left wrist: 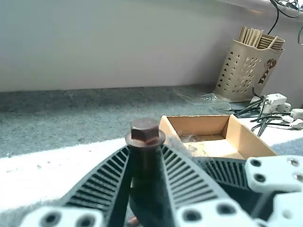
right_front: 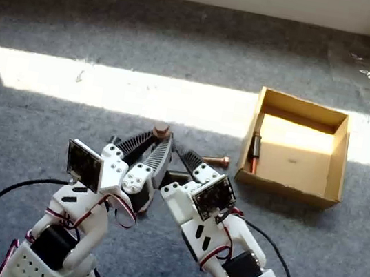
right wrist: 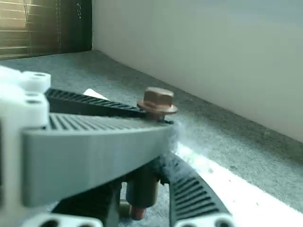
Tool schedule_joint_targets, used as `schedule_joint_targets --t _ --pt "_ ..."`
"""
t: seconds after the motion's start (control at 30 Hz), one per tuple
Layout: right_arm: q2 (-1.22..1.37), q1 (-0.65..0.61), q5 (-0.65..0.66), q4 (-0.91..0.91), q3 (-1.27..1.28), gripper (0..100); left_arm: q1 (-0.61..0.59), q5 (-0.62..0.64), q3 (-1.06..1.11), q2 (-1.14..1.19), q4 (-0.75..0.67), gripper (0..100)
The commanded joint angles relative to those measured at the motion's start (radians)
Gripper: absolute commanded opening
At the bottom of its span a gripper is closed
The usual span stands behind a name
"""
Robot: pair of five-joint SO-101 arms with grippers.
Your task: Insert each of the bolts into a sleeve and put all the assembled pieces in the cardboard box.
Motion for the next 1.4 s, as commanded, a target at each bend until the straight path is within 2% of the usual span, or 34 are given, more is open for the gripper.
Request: schedule_joint_targets --t 0.0,0.23,0.43,0.93,1.37 --pt "-0.015 0.007 0.009 -0.031 -0.025 0.5 0.038 0.003 -0.004 0.008 0.0 1" --pt "-0.015 0.007 0.009 -0.03 -0.024 0.5 0.03 0.0 -0.001 0.008 0.0 2" --pt "-0.015 0.007 0.009 -0.03 -0.022 0.5 -0.01 0.005 -0.004 0.008 -0.002 17" --pt "-0.015 0.007 0.014 -0.027 -0.022 0.5 -0.015 0.002 -0.016 0.007 -0.029 17" --pt "-0.015 0.013 0.015 -0.027 -0.019 0.5 -0.113 0.002 -0.059 0.007 -0.031 17"
